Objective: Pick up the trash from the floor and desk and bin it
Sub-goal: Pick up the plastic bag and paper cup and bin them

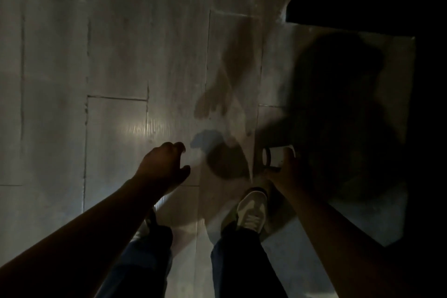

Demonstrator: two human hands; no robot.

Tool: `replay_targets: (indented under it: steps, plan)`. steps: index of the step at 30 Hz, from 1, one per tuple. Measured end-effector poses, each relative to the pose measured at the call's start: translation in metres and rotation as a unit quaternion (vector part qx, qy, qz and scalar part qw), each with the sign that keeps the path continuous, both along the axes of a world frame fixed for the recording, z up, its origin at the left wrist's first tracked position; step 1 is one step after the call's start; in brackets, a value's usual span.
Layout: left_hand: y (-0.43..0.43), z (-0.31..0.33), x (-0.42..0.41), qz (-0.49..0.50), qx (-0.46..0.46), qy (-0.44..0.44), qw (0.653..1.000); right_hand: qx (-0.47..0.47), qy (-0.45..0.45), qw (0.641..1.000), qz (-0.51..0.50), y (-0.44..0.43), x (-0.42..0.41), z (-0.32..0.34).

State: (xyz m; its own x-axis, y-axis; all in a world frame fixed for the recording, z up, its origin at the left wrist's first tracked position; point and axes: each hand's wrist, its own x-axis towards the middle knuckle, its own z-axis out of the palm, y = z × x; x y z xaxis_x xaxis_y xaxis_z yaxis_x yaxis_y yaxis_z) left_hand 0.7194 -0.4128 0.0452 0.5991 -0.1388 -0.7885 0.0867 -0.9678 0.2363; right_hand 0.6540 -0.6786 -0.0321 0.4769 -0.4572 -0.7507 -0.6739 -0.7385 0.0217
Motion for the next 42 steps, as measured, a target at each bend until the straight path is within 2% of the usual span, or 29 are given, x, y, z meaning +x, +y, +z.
replay_targets:
  steps: [4, 10, 16, 19, 25, 30, 35, 42]
  plan:
    - [-0.005, -0.036, -0.003, -0.006, 0.000, 0.009, 1.000, -0.028, -0.012, 0.998, 0.049, -0.010, -0.002, -0.044]
    - [-0.015, -0.071, 0.007, -0.016, -0.001, -0.010, 1.000, -0.046, 0.002, 0.998, 0.038, -0.014, 0.000, -0.086]
    - [-0.025, -0.085, 0.016, -0.025, -0.004, -0.028, 0.999, -0.065, 0.008, 0.995, 0.069, -0.012, 0.005, -0.093]
    - [-0.026, -0.079, 0.018, -0.015, -0.009, -0.025, 1.000, -0.041, 0.014, 0.998, 0.051, -0.011, 0.011, -0.084]
    - [-0.016, -0.035, 0.027, -0.029, -0.016, -0.020, 0.999, -0.055, 0.039, 0.992, 0.103, 0.007, 0.032, -0.026]
    - [0.016, 0.025, 0.050, -0.018, -0.024, -0.029, 0.999, -0.048, 0.045, 0.993, 0.100, 0.040, 0.070, 0.041]
    - [0.059, 0.086, 0.078, -0.010, -0.016, -0.033, 0.999, -0.037, -0.050, 0.993, 0.101, 0.085, 0.120, 0.111]
    - [0.116, 0.159, 0.130, 0.009, -0.015, -0.061, 0.998, 0.006, -0.126, 0.990, 0.060, 0.145, 0.180, 0.196]
